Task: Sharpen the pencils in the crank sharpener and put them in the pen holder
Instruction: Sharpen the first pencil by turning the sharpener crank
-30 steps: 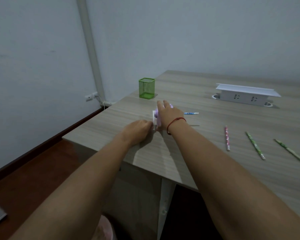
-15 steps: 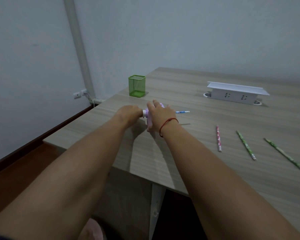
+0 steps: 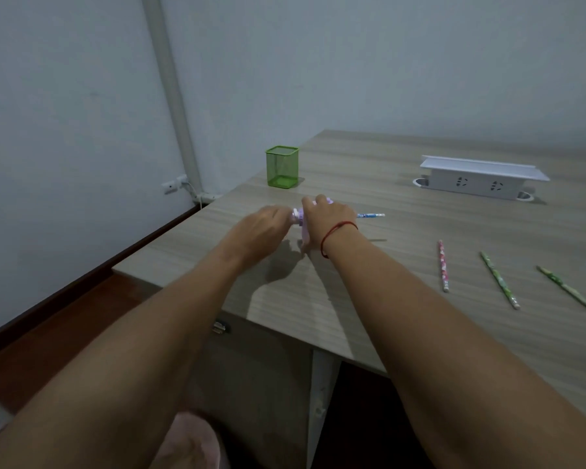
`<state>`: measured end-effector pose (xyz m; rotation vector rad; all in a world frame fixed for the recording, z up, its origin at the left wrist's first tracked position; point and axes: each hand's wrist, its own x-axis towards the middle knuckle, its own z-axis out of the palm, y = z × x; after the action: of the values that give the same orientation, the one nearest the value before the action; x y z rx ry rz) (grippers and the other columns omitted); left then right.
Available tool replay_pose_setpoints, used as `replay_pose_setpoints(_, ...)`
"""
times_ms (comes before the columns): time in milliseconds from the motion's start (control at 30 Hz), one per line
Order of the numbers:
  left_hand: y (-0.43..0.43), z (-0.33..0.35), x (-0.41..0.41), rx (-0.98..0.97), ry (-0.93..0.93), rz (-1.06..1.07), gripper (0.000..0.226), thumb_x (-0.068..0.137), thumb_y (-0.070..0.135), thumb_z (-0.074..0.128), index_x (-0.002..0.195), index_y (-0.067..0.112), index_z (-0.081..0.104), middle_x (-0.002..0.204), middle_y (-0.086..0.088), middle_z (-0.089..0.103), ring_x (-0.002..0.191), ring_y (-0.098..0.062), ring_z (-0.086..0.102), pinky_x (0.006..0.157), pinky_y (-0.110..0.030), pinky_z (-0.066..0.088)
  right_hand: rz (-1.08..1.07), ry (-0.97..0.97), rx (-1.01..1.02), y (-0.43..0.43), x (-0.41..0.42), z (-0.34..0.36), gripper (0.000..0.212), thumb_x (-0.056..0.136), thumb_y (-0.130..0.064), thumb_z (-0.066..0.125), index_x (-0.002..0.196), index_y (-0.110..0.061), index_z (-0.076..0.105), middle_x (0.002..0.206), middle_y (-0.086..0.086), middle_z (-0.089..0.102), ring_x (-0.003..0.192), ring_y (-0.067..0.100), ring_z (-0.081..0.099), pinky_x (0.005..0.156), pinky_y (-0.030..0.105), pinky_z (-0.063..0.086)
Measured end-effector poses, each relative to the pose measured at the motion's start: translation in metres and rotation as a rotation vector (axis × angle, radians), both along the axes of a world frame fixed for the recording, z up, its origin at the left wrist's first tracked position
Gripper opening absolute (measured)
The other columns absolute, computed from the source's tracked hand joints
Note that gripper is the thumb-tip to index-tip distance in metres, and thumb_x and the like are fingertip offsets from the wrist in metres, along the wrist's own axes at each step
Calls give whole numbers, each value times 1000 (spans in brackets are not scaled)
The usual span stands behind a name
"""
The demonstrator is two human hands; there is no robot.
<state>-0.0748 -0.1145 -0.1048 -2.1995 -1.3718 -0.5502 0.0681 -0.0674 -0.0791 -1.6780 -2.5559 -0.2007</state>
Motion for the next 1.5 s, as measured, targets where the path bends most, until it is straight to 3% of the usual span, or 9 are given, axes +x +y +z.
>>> replay_pose_setpoints(167,-15,-10,6,-129,-49,1,18,98,17,46,91,4,56,87,-15,65,74,-28,60,61,-30,37,12,24,9,0,0,-2,72,77,-32,74,138,-18,38,139,9,44,126,32,50,100,53,45)
replay_pose_setpoints(467,13,-19,15,-396,-55,221,23,96,18,47,107,9,66,110,-13,66,98,-29,63,85,-38,49,40,20,15,2,3,-3,79,72,-34,77,138,-19,36,140,7,43,129,31,46,98,51,46)
replay_pose_setpoints(733,32,-18,15,-399,-72,300,22,93,20,51,103,10,67,109,-11,66,98,-27,64,83,-37,51,13,-27,-21,3,1,1,91,68,-40,81,141,-18,31,144,7,40,130,31,46,101,53,44)
replay_pose_setpoints(933,29,-19,16,-397,-89,328,21,91,18,52,104,9,65,109,-14,66,100,-31,63,82,-39,50,79,81,-83,-2,19,10,102,84,-20,68,154,-26,-5,161,12,-8,123,37,53,97,48,48)
replay_pose_setpoints(1033,26,-18,16,-362,-32,374,22,89,22,50,102,11,65,106,-16,67,99,-34,63,78,-37,48,-18,172,-65,-4,37,16,64,93,-6,51,150,-10,21,151,18,32,120,38,56,95,43,46)
replay_pose_setpoints(1100,25,-17,19,-380,-37,410,24,91,23,49,107,13,63,110,-15,65,103,-34,62,82,-37,47,-63,77,12,-10,43,16,38,101,-8,37,138,-10,44,136,15,54,121,33,56,97,40,45)
replay_pose_setpoints(1233,19,-4,27,-347,-311,418,27,88,21,55,113,10,55,112,-16,62,105,-36,59,84,-41,48,-19,-51,131,-20,49,17,37,103,-8,31,132,-11,54,131,12,60,121,31,58,96,38,46)
replay_pose_setpoints(1367,21,21,44,-175,-735,323,29,99,23,34,102,5,56,101,-23,63,94,-37,59,79,-43,48,7,-83,125,-19,51,20,38,100,-3,34,130,-9,56,132,14,58,121,32,57,95,38,46)
replay_pose_setpoints(1500,31,16,64,-322,-755,174,34,100,19,35,91,0,62,100,-24,64,93,-36,58,77,-36,42,24,-104,158,-22,54,15,35,100,-2,36,126,-8,59,129,13,60,120,32,58,94,37,47)
